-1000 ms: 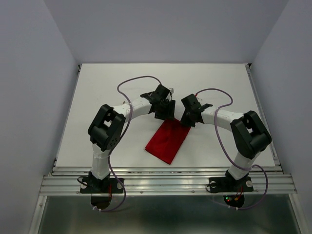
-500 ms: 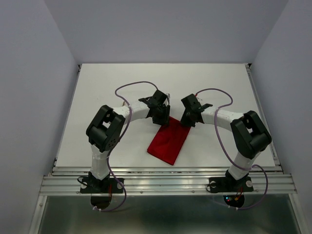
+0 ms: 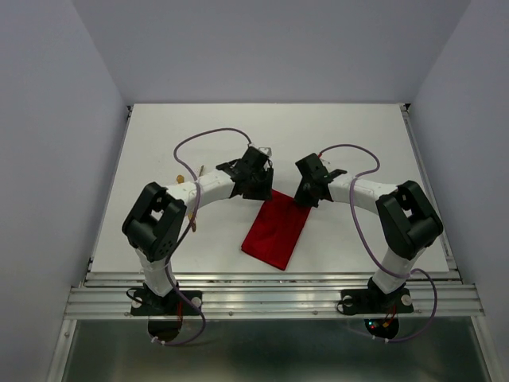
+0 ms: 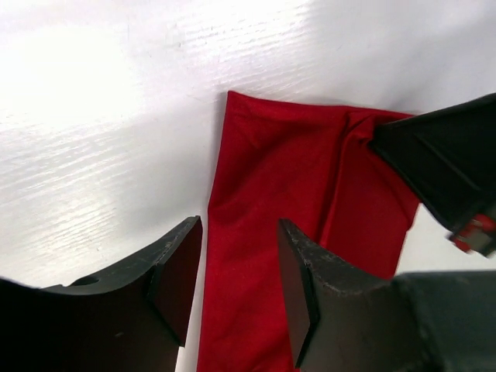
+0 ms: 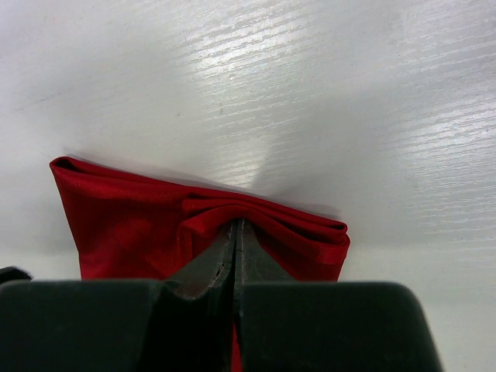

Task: Fold the napkin into a case and place the utensils inside
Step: Fold the 2/3-rectangle-folded napkin at the center of the board.

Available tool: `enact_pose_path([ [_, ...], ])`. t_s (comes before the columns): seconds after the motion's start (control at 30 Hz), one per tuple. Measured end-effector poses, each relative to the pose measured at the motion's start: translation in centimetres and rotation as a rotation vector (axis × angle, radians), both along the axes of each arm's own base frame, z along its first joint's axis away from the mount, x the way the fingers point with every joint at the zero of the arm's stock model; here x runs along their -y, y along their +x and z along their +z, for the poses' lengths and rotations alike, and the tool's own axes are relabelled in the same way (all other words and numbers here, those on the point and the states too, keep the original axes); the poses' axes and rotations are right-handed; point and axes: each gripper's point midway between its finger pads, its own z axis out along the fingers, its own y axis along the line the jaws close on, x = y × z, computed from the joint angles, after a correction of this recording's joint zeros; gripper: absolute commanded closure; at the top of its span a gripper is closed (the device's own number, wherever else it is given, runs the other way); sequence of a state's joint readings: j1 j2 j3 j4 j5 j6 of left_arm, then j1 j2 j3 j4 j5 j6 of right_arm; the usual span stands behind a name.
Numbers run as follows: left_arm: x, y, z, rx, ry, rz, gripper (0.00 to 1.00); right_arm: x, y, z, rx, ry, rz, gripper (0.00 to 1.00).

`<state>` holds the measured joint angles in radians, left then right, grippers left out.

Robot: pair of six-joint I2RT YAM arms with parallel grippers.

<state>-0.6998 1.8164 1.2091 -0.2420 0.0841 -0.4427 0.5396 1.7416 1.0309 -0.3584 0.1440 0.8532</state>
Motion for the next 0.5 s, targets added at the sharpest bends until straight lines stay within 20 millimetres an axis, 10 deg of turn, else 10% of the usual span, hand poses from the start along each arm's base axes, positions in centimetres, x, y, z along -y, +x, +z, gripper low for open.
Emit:
enact_pose_path([
  [0.17,0.3,0.8,2.5,0.071,-0.044,0.008,0.44,0.0,0.0,0.0,0.0,0.0,0.001,0.99],
  [0.5,-0.2,-0.1,-2.1,-0.029,0.031,0.028,0.47,0.0,0.0,0.0,0.0,0.0,0.001,0.99],
])
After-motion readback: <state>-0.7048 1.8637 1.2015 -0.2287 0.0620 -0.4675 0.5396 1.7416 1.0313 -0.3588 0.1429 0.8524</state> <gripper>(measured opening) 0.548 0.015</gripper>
